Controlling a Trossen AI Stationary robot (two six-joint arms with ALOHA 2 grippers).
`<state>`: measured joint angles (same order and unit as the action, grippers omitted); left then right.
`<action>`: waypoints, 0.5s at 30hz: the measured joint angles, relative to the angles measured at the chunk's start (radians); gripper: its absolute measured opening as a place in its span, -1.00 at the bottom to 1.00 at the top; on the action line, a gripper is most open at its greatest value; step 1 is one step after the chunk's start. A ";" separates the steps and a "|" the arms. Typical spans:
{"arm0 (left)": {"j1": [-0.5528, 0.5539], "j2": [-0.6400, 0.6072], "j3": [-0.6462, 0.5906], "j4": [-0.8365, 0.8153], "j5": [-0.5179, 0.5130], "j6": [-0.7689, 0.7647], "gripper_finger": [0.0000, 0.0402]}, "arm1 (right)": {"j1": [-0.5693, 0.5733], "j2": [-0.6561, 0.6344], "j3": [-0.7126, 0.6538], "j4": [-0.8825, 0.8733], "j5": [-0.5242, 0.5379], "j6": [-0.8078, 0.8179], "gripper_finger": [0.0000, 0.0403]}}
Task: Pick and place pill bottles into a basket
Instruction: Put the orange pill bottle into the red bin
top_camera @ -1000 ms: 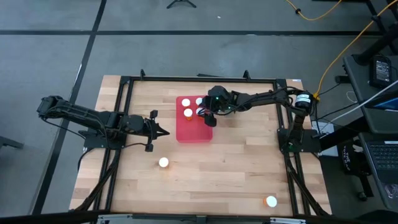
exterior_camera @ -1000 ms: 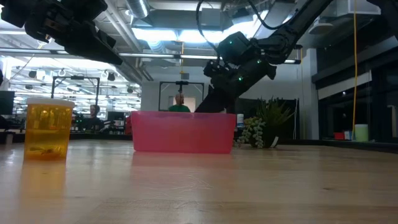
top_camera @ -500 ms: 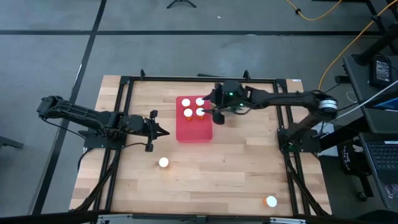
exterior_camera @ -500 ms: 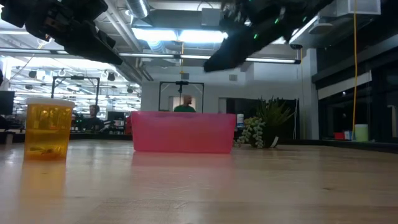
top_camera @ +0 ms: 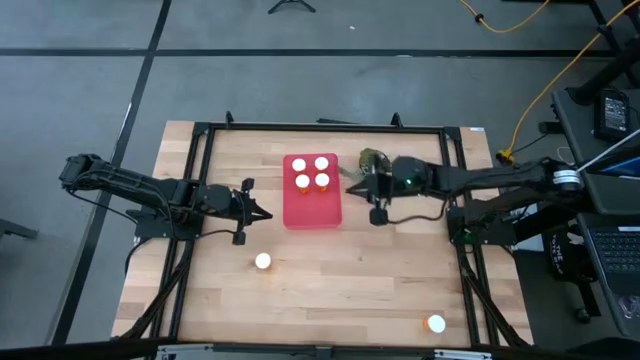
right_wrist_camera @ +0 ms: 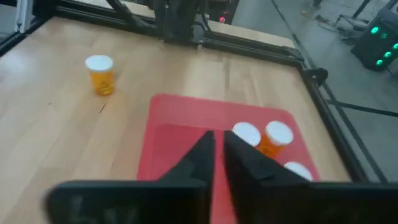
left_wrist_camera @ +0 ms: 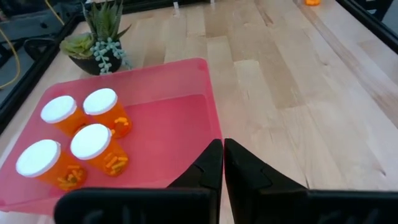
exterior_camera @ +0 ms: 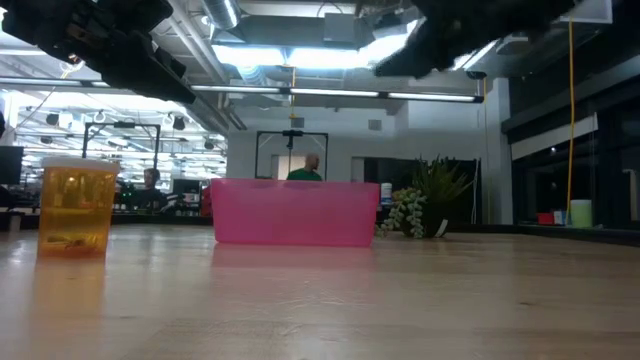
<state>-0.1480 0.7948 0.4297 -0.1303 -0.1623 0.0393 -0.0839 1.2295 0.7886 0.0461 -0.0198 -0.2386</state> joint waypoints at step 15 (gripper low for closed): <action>0.000 0.000 0.000 0.000 0.004 0.000 -0.82 | 0.004 -0.140 -0.386 0.353 0.001 0.158 -0.93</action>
<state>-0.1480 0.7944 0.4297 -0.1303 -0.1585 0.0395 -0.0797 1.0891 0.4027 0.3994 -0.0189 -0.0803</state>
